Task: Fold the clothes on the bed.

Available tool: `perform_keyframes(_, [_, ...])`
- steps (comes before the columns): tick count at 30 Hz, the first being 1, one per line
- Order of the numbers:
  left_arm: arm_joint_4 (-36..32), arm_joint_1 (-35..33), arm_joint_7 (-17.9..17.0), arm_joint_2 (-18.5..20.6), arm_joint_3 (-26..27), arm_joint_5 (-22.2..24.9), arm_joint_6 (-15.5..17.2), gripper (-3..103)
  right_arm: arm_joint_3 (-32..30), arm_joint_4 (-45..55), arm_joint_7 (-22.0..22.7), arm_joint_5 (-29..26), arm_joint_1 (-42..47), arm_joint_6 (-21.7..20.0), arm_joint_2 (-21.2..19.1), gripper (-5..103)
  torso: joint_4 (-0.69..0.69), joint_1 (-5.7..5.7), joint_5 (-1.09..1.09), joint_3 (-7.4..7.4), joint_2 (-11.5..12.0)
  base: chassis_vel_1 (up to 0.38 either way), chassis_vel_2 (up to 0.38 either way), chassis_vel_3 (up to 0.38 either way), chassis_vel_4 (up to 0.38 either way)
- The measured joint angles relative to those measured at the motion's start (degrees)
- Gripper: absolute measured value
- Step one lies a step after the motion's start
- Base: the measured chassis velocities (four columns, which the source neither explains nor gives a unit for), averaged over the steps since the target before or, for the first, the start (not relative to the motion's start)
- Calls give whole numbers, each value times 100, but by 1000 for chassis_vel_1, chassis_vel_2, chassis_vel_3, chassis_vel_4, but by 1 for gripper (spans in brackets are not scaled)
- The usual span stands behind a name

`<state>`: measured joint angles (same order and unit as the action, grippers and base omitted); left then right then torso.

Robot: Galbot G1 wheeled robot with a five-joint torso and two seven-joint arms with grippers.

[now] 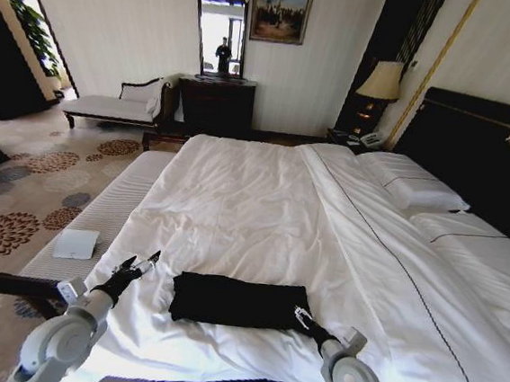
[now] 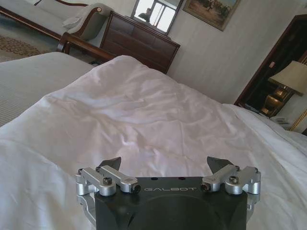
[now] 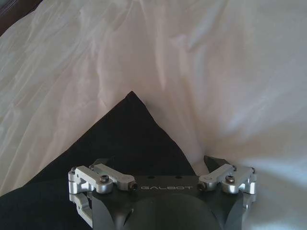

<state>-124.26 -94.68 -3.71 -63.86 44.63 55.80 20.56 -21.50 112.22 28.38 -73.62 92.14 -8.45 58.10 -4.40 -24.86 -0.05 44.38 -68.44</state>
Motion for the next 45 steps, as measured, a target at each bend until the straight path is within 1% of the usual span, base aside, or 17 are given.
perform_keyframes(4, [-22, 11, -9, -5, -31, -16, 9, 100, -17, -5, -99, -132, 8, 28, 40, 103, -1, 0, -1, 0, 0, 0, 0, 0, 0])
perform_keyframes(6, [-36, 14, -12, -15, -47, -26, 15, 100, -6, 17, -190, -188, 20, 77, 83, 94, -1, 0, 0, 0, 0, 0, 0, 0, 0])
perform_keyframes(7, [-36, 14, -12, -15, -47, -26, 15, 100, -6, 17, -190, -188, 20, 77, 83, 94, -1, 0, 0, 0, 0, 0, 0, 0, 0])
perform_keyframes(9, [-46, 14, -15, -31, -68, -49, 18, 100, 34, 33, -279, -185, 29, 128, 134, 84, -1, 0, 1, 0, 0, 0, 0, 0, 0])
perform_keyframes(12, [-50, 13, -17, -44, -80, -60, 18, 100, 61, 34, -315, -174, 28, 151, 151, 78, 0, 0, 1, 0, 0, 0, 0, 0, 0])
perform_keyframes(15, [-49, 9, -22, -57, -86, -71, 19, 100, 89, 31, -350, -147, 6, 186, 164, 62, 0, 0, 1, 0, 0, 0, 0, 0, 0])
perform_keyframes(18, [-30, 1, -29, -64, -86, -76, 18, 100, 106, 14, -369, -114, -7, 221, 183, 56, 0, 0, 1, 0, 0, 0, 0, 0, 0])
perform_keyframes(20, [-26, -7, -31, -70, -85, -78, 12, 100, 121, -1, -388, -57, -6, 255, 202, 45, 0, 0, 1, 0, 0, 0, 0, 0, 0])
perform_keyframes(21, [-26, -7, -31, -70, -85, -78, 12, 100, 121, -1, -388, -57, -6, 255, 202, 45, 0, 0, 1, 0, 0, 0, 0, 0, 0])
perform_keyframes(23, [-47, -16, -34, -87, -85, -79, 7, 100, 125, -9, -413, -6, -1, 291, 211, 33, 0, 0, 1, 0, 0, 0, 0, 0, 0])
perform_keyframes(24, [-47, -16, -34, -87, -85, -79, 7, 100, 125, -9, -413, -6, -1, 291, 211, 33, 0, 0, 1, 0, 0, 0, 0, 0, 0])
perform_keyframes(27, [-101, -17, -34, -128, -124, -105, 0, 100, 105, -12, -454, 60, 0, 370, 221, 18, 0, 0, 1, 0, 1, 0, 0, 0, 0])
perform_keyframes(30, [-122, -22, -35, -148, -158, -142, -9, 100, 53, 20, -460, 62, -8, 424, 229, 12, 1, 0, 1, 0, 0, 0, 0, 0, 0])
perform_keyframes(31, [-133, -28, -36, -158, -175, -166, -17, 100, 4, 92, -452, 45, -5, 455, 236, 7, 0, 0, 2, 0, 0, 0, 0, 0, 0])
perform_keyframes(36, [-138, -31, -40, -163, -191, -197, -40, 100, -219, 548, -299, -14, 114, 468, 206, 5, 1, 0, 2, 0, 1, 0, 0, 0, 0])
perform_keyframes(39, [-135, 1, -45, -110, -182, -198, -58, 100, -559, 942, -156, -37, 422, 423, -94, 5, 0, 0, 0, 0, 0, 0, 0, 0, 0])
perform_keyframes(45, [-166, 58, -57, -71, -119, -105, -67, 100, -1267, 1182, -156, -92, 701, 422, -494, 5, -1, 0, -1, 0, 0, 0, 0, 0, 0])
